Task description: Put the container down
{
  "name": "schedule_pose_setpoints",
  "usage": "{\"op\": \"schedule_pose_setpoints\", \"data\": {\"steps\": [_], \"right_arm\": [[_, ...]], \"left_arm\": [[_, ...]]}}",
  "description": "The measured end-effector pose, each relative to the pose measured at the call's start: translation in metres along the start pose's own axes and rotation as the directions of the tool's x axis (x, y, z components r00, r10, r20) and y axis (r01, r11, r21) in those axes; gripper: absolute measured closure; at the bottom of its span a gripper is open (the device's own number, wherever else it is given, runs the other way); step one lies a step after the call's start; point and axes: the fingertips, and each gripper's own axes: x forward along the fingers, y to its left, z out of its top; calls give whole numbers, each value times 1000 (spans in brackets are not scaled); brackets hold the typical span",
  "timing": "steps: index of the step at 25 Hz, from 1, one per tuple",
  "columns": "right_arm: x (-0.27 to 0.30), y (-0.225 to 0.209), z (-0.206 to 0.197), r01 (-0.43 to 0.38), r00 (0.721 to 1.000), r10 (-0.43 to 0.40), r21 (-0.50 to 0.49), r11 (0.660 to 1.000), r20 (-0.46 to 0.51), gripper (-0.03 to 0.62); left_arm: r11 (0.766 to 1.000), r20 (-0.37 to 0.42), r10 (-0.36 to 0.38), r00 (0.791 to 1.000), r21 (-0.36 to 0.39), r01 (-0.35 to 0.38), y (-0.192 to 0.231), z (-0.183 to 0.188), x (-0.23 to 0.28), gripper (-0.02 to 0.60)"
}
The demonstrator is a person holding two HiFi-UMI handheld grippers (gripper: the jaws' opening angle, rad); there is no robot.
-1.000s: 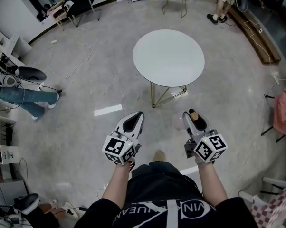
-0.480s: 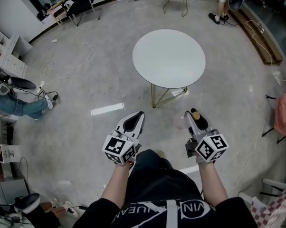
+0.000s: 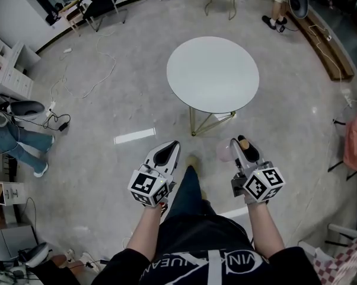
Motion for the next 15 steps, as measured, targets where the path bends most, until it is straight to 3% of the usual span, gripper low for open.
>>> {"op": "schedule_pose_setpoints", "data": {"steps": [15], "right_arm": [[56, -42, 31, 29, 1000, -29, 12, 1000, 2, 465]], "left_arm": [[998, -1, -46, 999, -32, 46, 36, 20, 83, 566]]}}
